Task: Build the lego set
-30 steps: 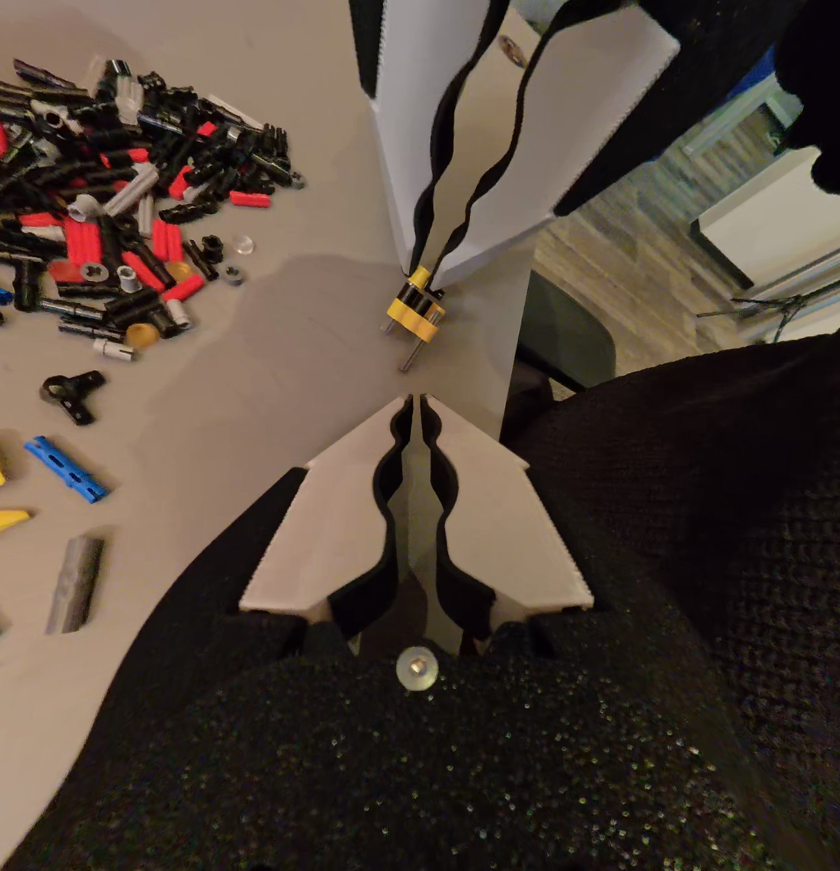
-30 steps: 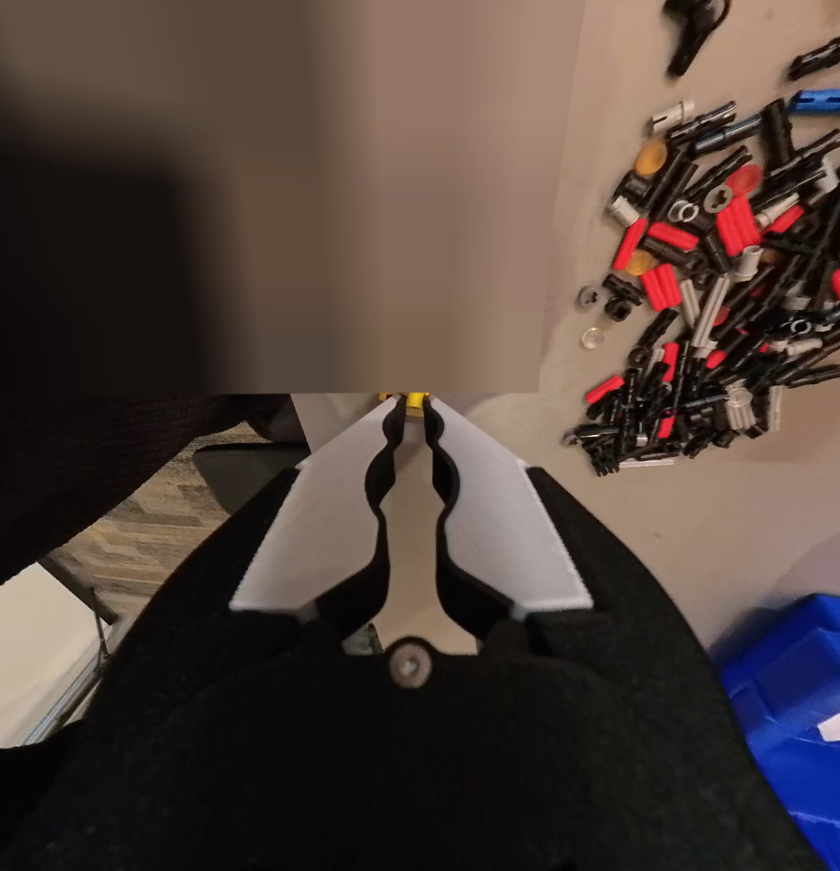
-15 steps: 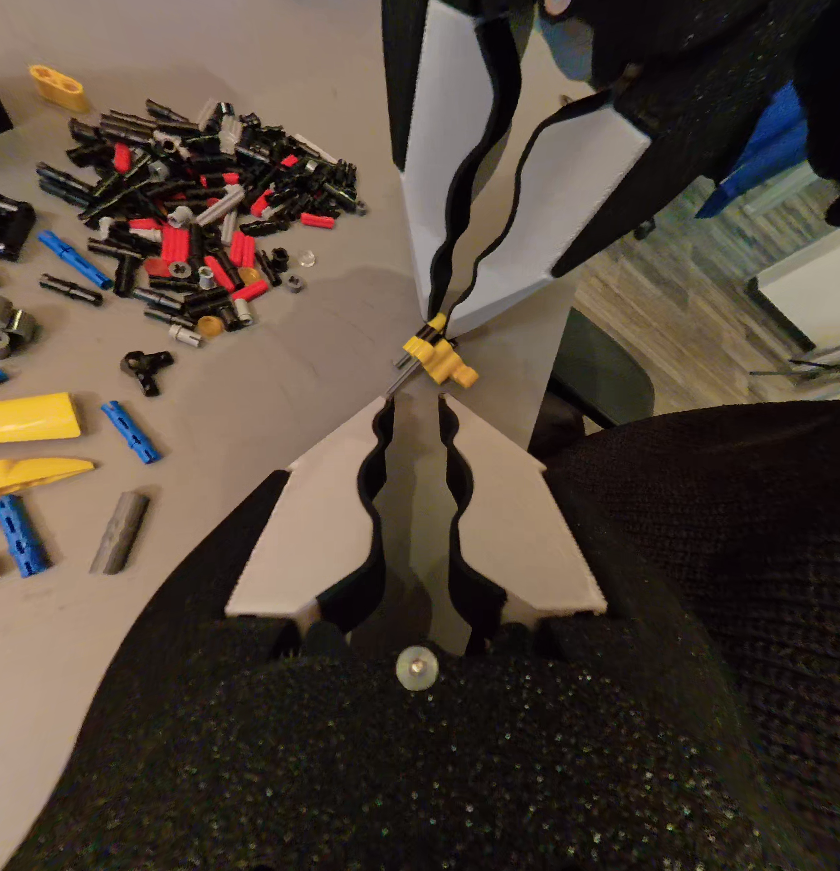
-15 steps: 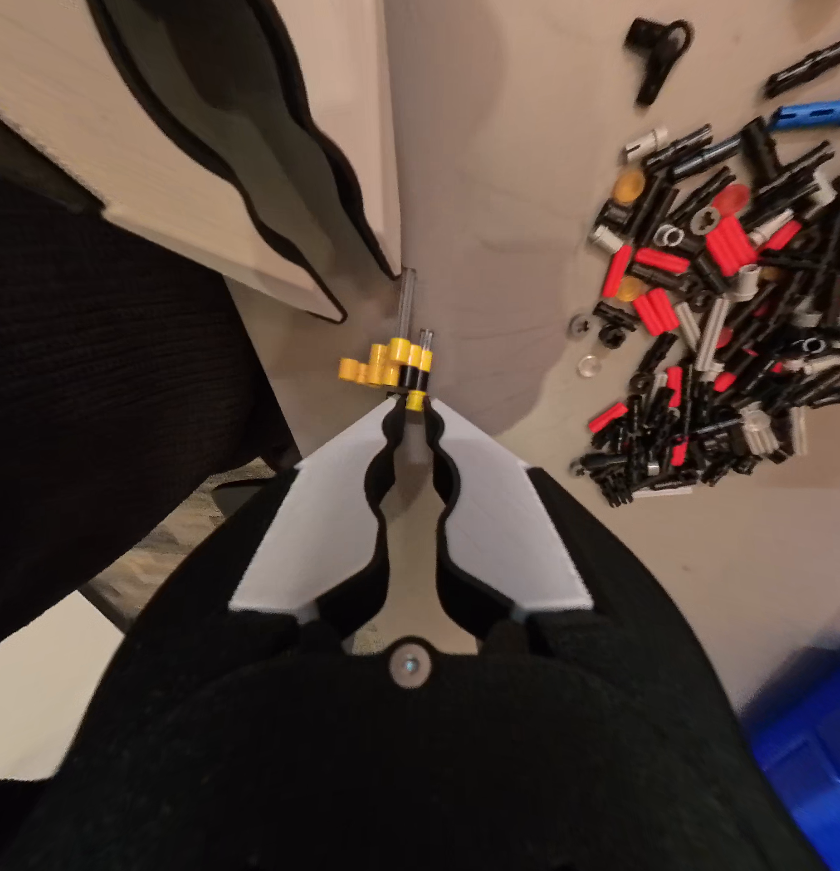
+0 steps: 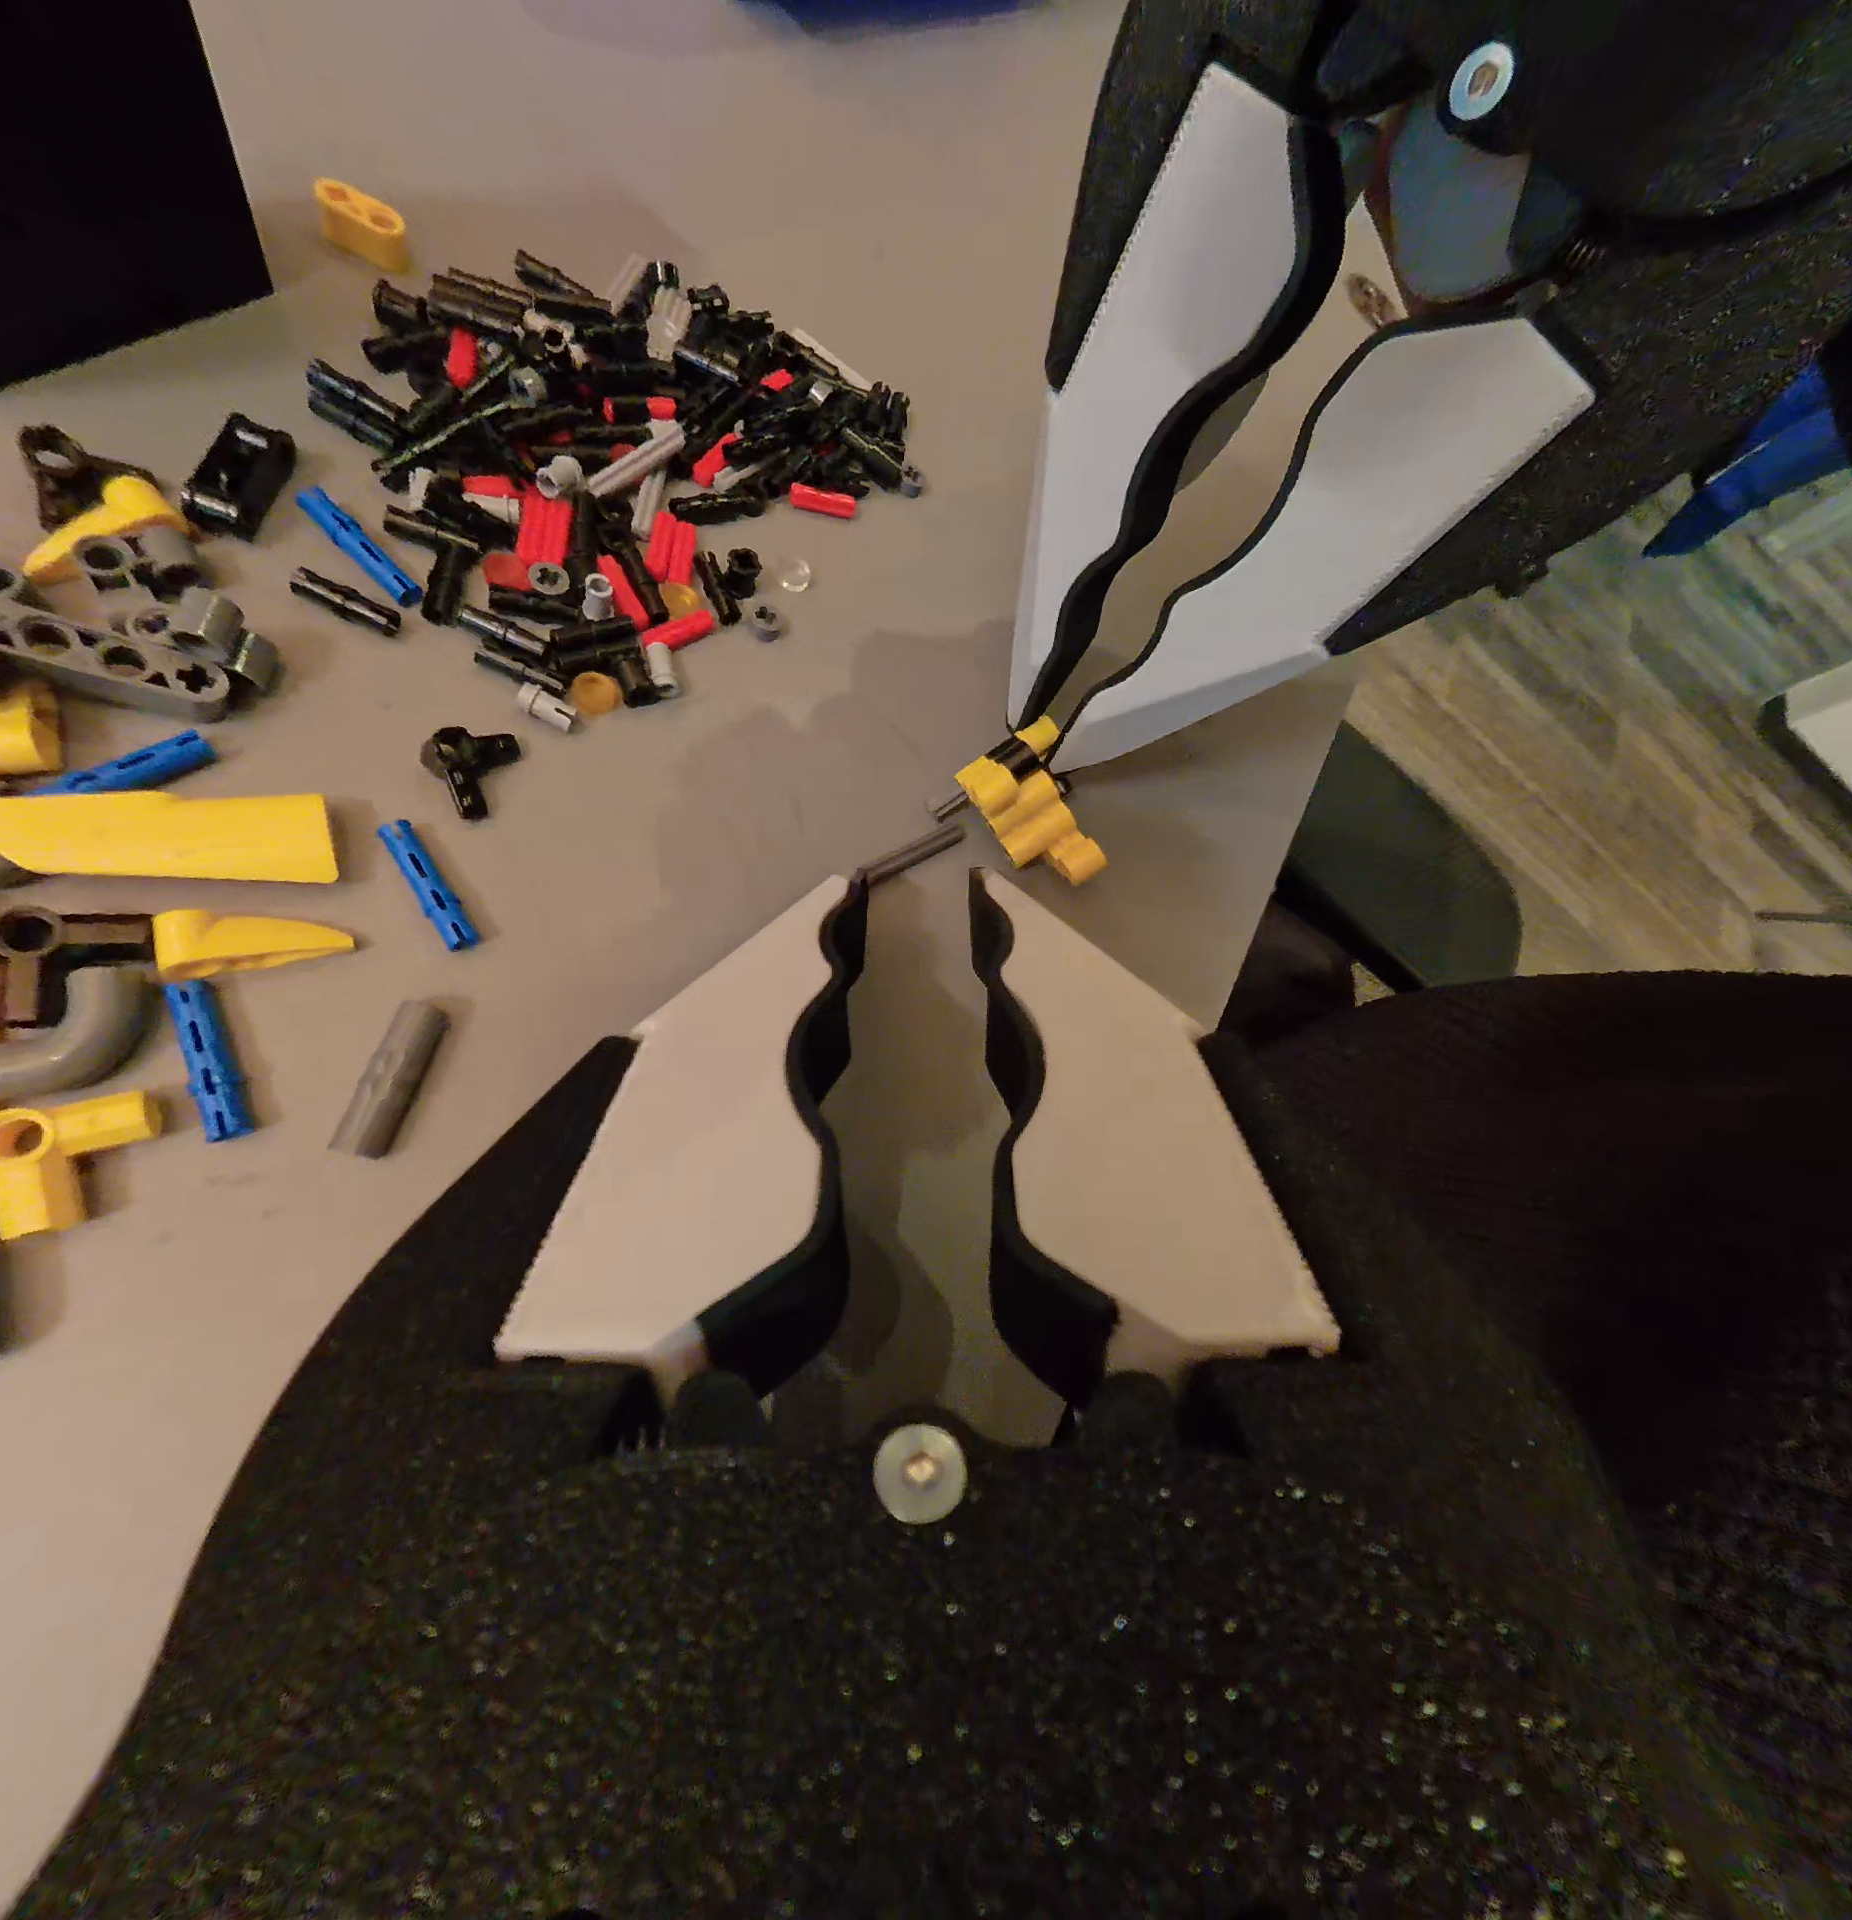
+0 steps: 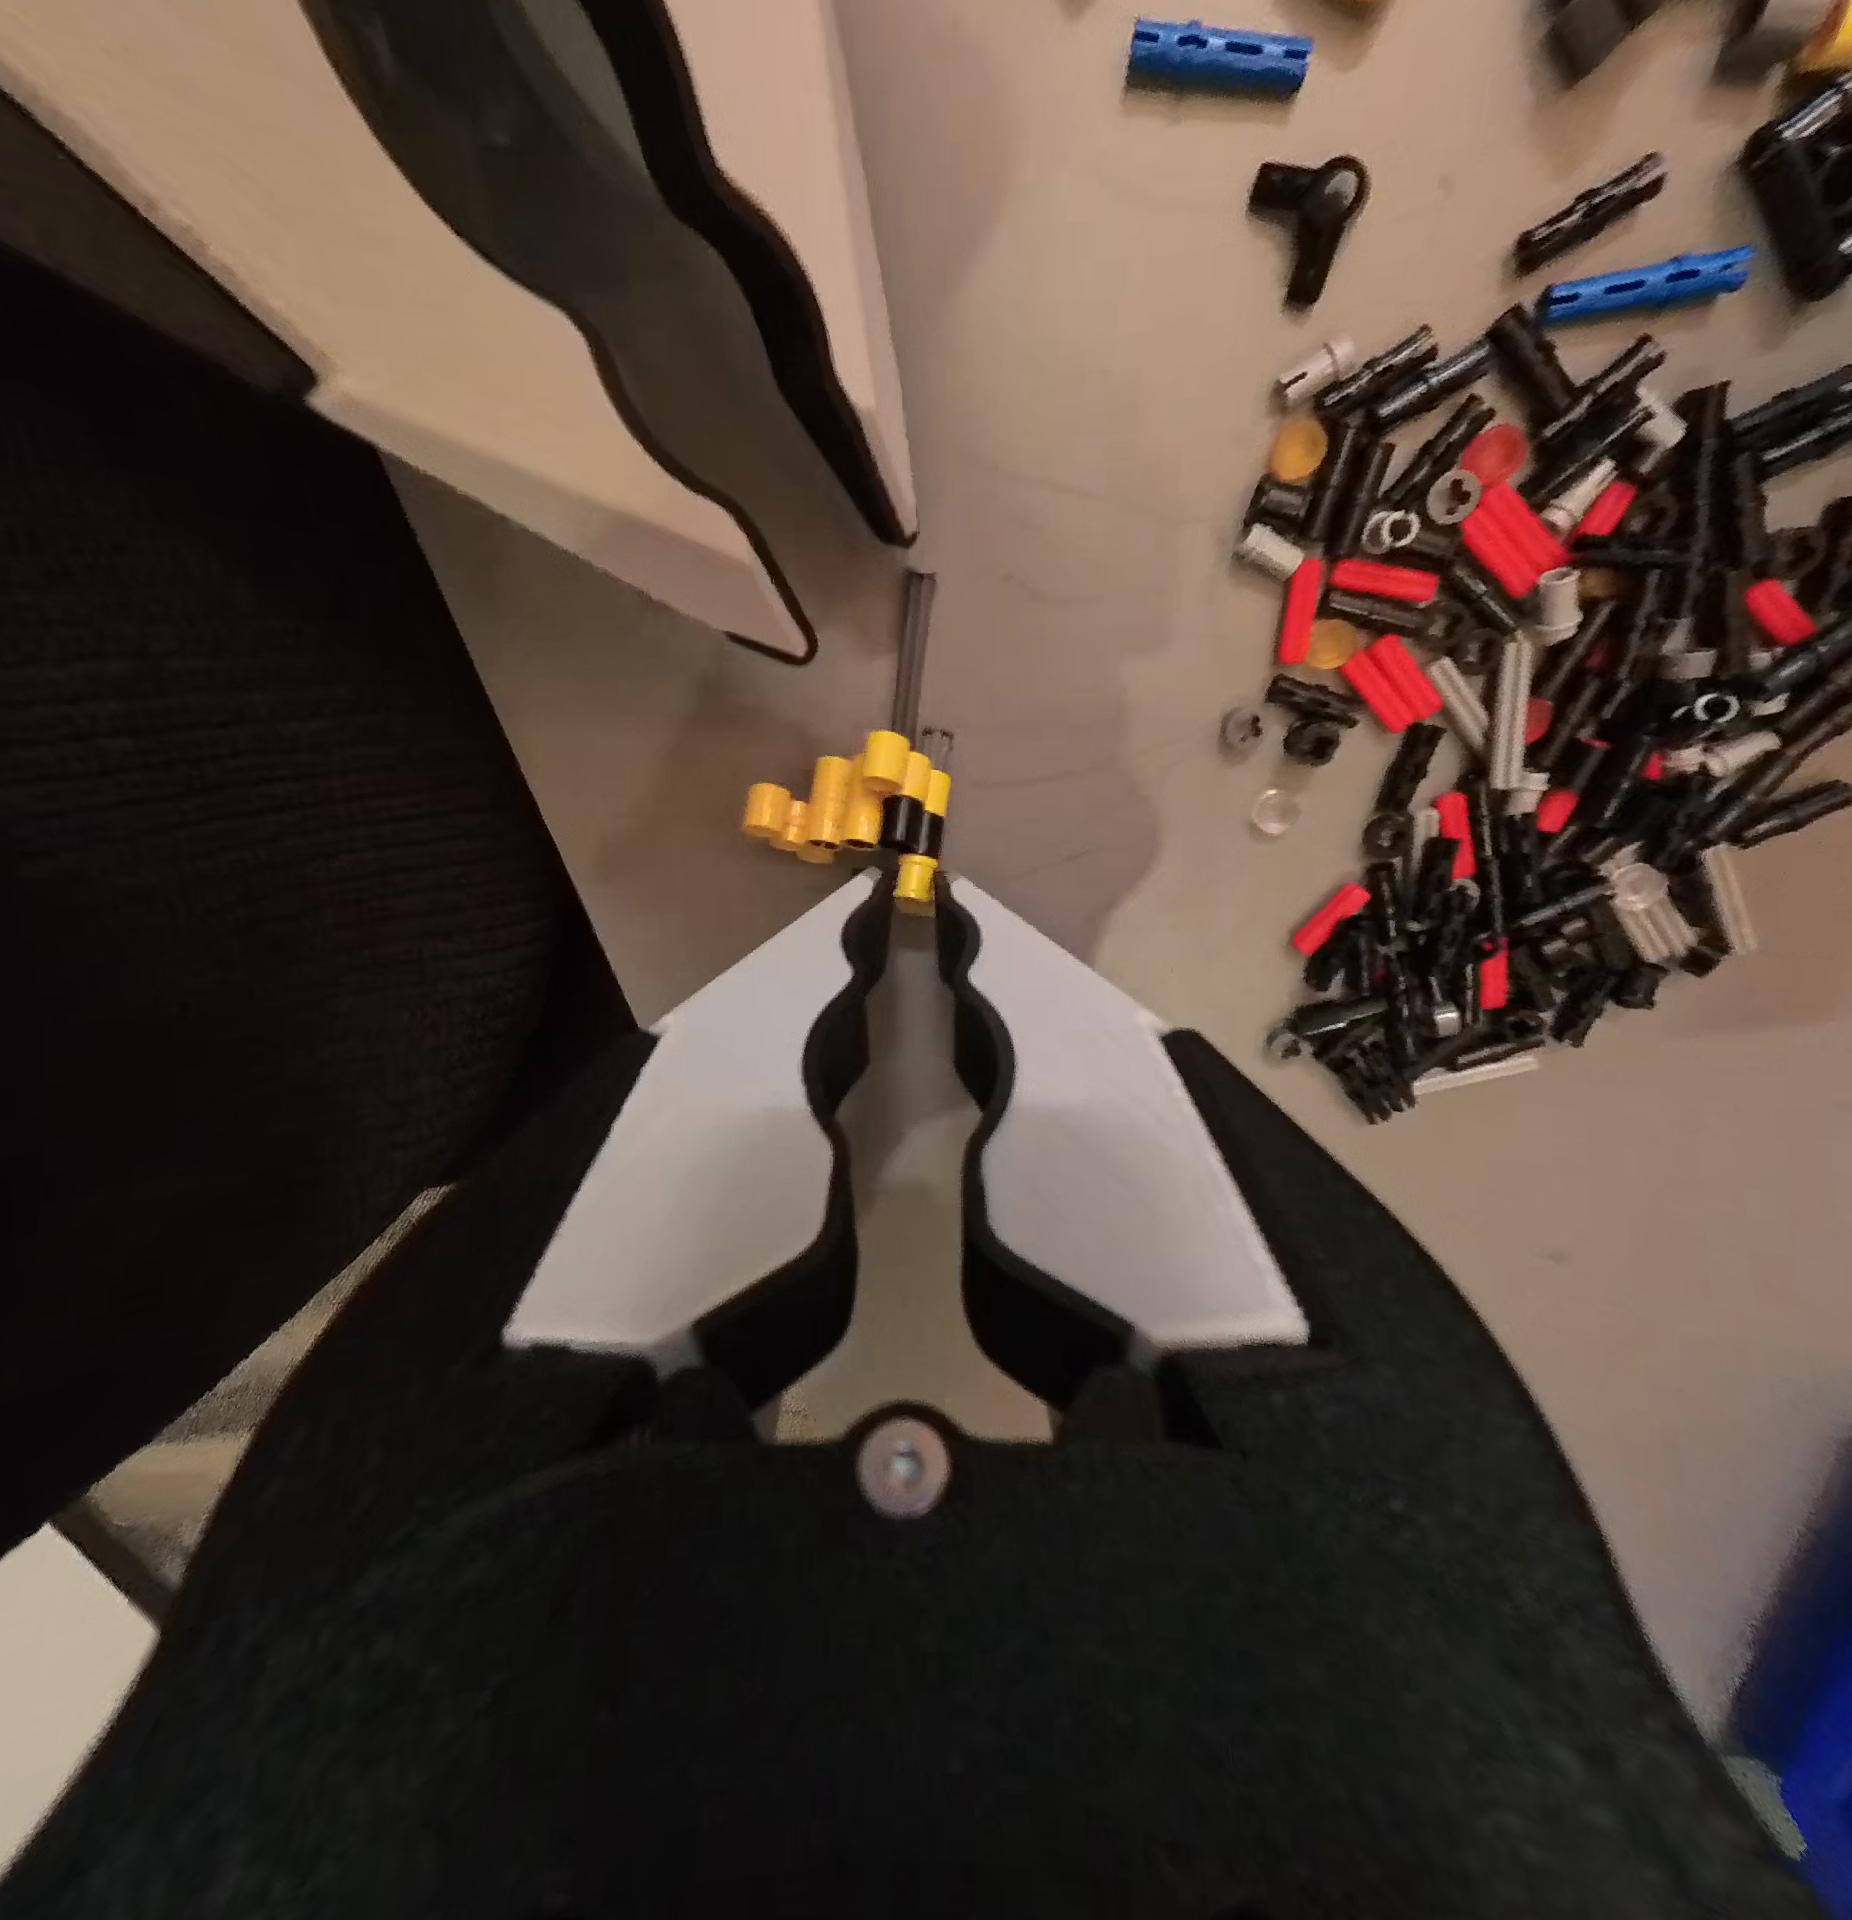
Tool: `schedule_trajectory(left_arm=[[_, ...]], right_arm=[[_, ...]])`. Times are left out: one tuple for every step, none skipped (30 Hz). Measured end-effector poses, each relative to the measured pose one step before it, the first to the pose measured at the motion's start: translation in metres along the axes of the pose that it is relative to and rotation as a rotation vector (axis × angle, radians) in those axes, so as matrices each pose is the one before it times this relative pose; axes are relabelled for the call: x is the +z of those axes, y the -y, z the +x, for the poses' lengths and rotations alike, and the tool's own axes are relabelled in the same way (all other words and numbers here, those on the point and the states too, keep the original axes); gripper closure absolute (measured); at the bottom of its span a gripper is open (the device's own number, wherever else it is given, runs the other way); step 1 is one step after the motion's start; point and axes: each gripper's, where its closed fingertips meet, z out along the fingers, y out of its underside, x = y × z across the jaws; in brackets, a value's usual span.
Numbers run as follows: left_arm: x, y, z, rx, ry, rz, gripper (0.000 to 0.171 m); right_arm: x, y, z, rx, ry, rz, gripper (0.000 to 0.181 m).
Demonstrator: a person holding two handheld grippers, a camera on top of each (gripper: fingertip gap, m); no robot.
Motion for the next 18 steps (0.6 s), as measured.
schedule_trajectory(left_arm=[[-0.00100,0.00057,-0.00163,0.0172,0.0091,-0.00014,0.152],[-0.00074,0.00046,-0.00154,0.0198,0.0076,-0.00201,0.152],[-0.00060,0.00029,0.00041,0.0222,-0.0043,-0.00247,0.152],[-0.00050,0.00057,0.00087,0.0181,-0.0063,-0.00090,0.152],[-0.00043,0.00168,0.00346,0.0160,-0.0214,0.00654,0.152],[-0.00041,0.00248,0.00662,0.0090,-0.0407,0.01167,0.152],[0.00012,0.00327,0.00563,-0.0043,-0.0356,0.01419,0.152],[0.00100,0.00291,0.00371,-0.0114,-0.0250,0.01205,0.152],[0.00184,0.00184,0.00115,-0.0128,-0.0095,0.00393,0.152],[0.00290,0.00051,-0.00141,-0.0114,0.0072,-0.00531,0.152],[0.00341,-0.00039,-0.00176,-0.0066,0.0116,-0.01140,0.152],[0.00356,-0.00002,-0.00231,-0.0089,0.0171,-0.00906,0.152],[0.00354,0.00019,-0.00059,-0.0056,0.0076,-0.00657,0.152],[0.00335,-0.00011,-0.00009,-0.0054,0.0040,-0.00754,0.152],[0.00299,-0.00047,-0.00018,-0.0038,0.0056,-0.00915,0.152],[0.00247,-0.00101,-0.00047,-0.0005,0.0066,-0.00948,0.152],[0.00198,-0.00156,-0.00142,-0.0025,0.0121,-0.01113,0.153],[0.00159,-0.00205,-0.00130,-0.0023,0.0095,-0.01204,0.153]], right_arm=[[-0.00015,-0.00105,-0.00010,-0.0015,-0.0054,0.0060,0.173],[-0.00023,-0.00103,-0.00011,-0.0012,-0.0042,0.0074,0.173],[-0.00026,-0.00086,0.00002,0.0004,-0.0025,0.0101,0.173],[-0.00009,-0.00039,0.00018,0.0023,-0.0006,0.0143,0.173],[-0.00010,0.00011,0.00005,0.0034,0.0016,0.0185,0.173],[0.00009,0.00034,0.00003,0.0047,0.0027,0.0216,0.173],[-0.00002,0.00052,0.00023,0.0065,0.0023,0.0234,0.173],[-0.00008,0.00046,0.00027,0.0072,0.0008,0.0237,0.173],[0.00002,0.00043,0.00040,0.0071,-0.0012,0.0221,0.173],[-0.00004,0.00014,0.00024,0.0063,-0.0025,0.0191,0.173],[-0.00006,0.00013,-0.00001,0.0030,-0.0039,0.0162,0.173],[-0.00007,0.00004,-0.00008,-0.0009,-0.0064,0.0147,0.173],[-0.00006,0.00013,-0.00001,-0.0021,-0.0077,0.0139,0.173],[-0.00012,0.00006,-0.00008,-0.0025,-0.0081,0.0133,0.173],[-0.00007,0.00004,-0.00008,-0.0025,-0.0080,0.0133,0.173],[-0.00001,0.00003,-0.00015,-0.0023,-0.0074,0.0133,0.173],[-0.00009,-0.00005,-0.00012,-0.0023,-0.0066,0.0136,0.173],[-0.00007,0.00013,-0.00010,-0.0018,-0.0060,0.0137,0.173]])
